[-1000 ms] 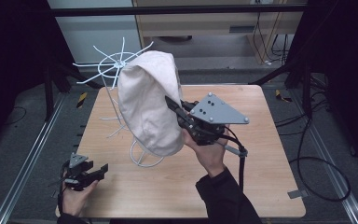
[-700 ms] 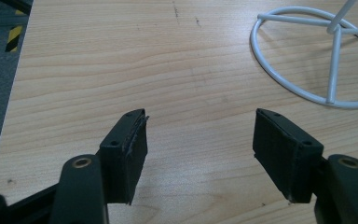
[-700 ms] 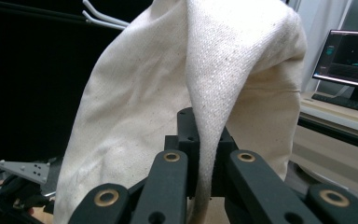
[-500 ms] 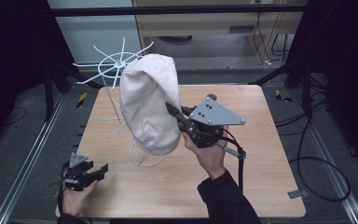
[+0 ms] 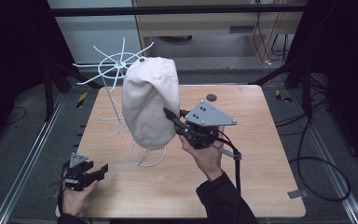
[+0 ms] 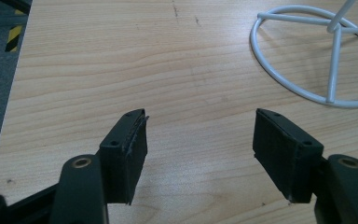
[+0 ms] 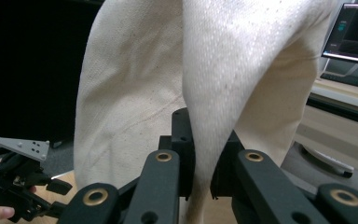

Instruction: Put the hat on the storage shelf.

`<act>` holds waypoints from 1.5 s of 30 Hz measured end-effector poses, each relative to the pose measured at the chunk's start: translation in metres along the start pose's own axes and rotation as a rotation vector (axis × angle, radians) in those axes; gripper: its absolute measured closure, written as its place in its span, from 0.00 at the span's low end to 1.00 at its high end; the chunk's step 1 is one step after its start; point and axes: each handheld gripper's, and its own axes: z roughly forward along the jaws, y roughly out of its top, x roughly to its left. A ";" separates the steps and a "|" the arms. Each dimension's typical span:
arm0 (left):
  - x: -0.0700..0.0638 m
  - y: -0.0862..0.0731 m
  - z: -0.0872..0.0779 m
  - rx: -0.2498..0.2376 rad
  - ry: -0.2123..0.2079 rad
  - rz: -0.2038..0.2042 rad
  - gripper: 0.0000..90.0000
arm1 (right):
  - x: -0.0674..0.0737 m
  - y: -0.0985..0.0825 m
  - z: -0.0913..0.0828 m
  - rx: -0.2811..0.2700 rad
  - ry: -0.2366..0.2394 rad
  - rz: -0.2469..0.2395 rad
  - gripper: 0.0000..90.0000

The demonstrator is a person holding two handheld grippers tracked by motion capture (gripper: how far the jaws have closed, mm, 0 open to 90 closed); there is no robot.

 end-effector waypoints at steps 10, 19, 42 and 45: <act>0.000 0.000 0.000 0.002 -0.001 0.001 0.39 | -0.003 -0.005 0.003 0.026 -0.005 0.020 0.83; 0.000 0.000 0.000 0.001 -0.001 0.001 0.39 | -0.005 -0.008 0.001 0.029 -0.020 0.027 0.72; -0.001 0.000 -0.001 -0.013 0.004 0.004 0.40 | -0.020 -0.042 -0.041 0.018 -0.019 0.115 0.27; 0.000 0.001 -0.002 -0.015 0.004 0.008 0.41 | -0.024 -0.049 -0.045 0.030 -0.021 0.133 0.26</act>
